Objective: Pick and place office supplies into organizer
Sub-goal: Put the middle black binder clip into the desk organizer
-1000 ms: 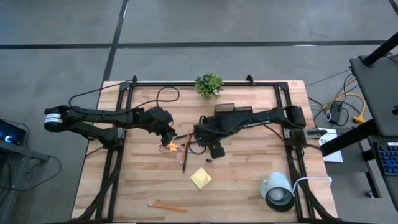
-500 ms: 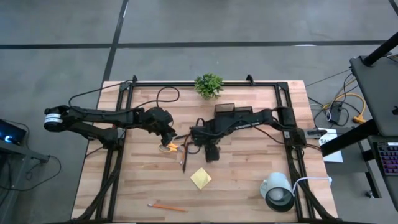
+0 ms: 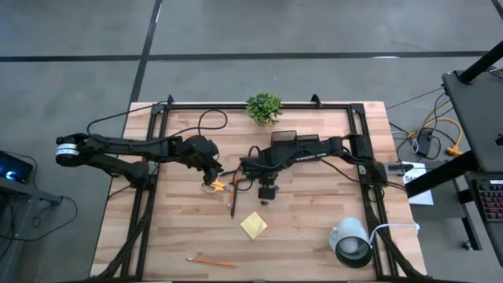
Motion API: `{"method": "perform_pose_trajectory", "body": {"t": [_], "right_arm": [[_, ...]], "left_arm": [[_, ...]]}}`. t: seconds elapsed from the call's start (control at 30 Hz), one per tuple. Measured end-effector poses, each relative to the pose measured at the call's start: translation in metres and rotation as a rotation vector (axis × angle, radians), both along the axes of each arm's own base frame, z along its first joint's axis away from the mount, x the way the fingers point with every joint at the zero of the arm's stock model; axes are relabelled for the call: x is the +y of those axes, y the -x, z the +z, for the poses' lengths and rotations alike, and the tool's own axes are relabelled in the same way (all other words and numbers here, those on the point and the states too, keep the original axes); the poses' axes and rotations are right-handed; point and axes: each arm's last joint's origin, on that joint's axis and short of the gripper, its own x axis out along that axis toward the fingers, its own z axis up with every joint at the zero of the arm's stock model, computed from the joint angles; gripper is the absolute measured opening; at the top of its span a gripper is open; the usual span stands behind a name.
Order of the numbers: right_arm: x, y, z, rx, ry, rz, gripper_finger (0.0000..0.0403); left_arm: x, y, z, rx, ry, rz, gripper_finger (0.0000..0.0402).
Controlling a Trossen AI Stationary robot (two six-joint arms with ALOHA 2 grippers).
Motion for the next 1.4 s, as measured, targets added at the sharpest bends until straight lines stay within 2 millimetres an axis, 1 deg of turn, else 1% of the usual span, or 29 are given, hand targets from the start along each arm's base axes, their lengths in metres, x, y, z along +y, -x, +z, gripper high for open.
{"method": "perform_pose_trajectory", "body": {"t": [0.07,0.1,0.2,0.27,0.3,0.37,0.43,0.57,0.63,0.67,0.73,0.8,0.87,0.9,0.97,1.03,1.1,1.17,1.23,1.3,1.4], "right_arm": [[0.001,0.004,0.020,-0.015,0.042,-0.010,0.0009],[0.000,0.007,0.033,-0.027,0.063,-0.021,0.0009],[-0.002,0.026,0.067,-0.012,0.087,-0.075,0.0008],[-0.006,0.040,0.082,0.006,0.086,-0.142,0.0008],[-0.009,0.048,0.086,0.021,0.092,-0.180,0.0008],[-0.017,0.059,0.087,0.046,0.105,-0.259,0.0008],[-0.029,0.062,0.079,0.045,0.094,-0.331,0.0008],[-0.053,0.058,0.062,0.008,0.080,-0.412,0.0008],[-0.058,0.058,0.058,0.004,0.038,-0.431,0.0008],[-0.057,0.058,0.059,0.007,0.024,-0.405,0.0008],[-0.046,0.061,0.066,0.006,0.014,-0.301,0.0009],[-0.026,0.064,0.075,-0.008,0.007,-0.162,0.0012],[-0.005,0.062,0.077,-0.022,-0.004,-0.008,0.0025],[0.003,0.062,0.075,-0.018,-0.003,0.067,0.0036],[0.016,0.050,0.061,-0.039,0.009,0.158,0.0062],[0.020,0.038,0.047,-0.064,0.009,0.154,0.0093],[0.019,0.028,0.034,-0.066,-0.004,0.097,0.0125],[0.015,0.021,0.020,-0.027,-0.010,0.049,0.0153],[0.010,0.019,0.011,0.003,-0.022,0.024,0.0174],[0.005,0.017,0.008,0.005,-0.034,0.024,0.0187],[-0.003,0.017,0.006,-0.004,-0.040,0.030,0.0193]], "left_arm": [[0.000,0.000,0.000,0.001,0.000,0.000,0.0097],[0.000,0.000,0.000,0.000,0.000,0.000,0.0097],[0.000,0.000,0.000,0.000,0.000,-0.001,0.0097],[0.000,0.000,0.000,0.000,0.000,0.000,0.0097],[0.000,0.000,0.000,-0.001,-0.001,0.000,0.0097],[0.000,0.000,0.000,-0.001,-0.001,0.000,0.0097],[0.000,0.000,0.000,-0.001,-0.001,0.000,0.0097],[0.000,0.000,0.000,-0.002,-0.001,0.000,0.0097],[0.000,0.000,0.000,0.000,0.001,-0.001,0.0097],[0.000,0.000,0.000,0.000,0.003,-0.001,0.0097],[0.000,0.000,0.000,0.002,0.004,-0.002,0.0097],[0.000,0.000,0.000,0.002,0.005,-0.002,0.0097],[0.000,0.000,0.000,0.001,0.004,-0.003,0.0097],[0.000,0.000,0.000,-0.001,0.004,-0.003,0.0097],[0.000,0.000,0.000,-0.002,0.001,-0.005,0.0097],[0.000,0.000,0.000,0.001,-0.011,-0.018,0.0097],[0.000,0.000,0.000,0.000,-0.015,-0.021,0.0097],[0.000,0.001,-0.001,0.008,-0.012,-0.021,0.0097],[0.000,0.001,-0.001,0.010,-0.012,-0.022,0.0097],[-0.001,0.001,-0.001,0.015,-0.009,-0.024,0.0097],[-0.001,0.001,-0.002,0.023,-0.007,-0.025,0.0097]]}}
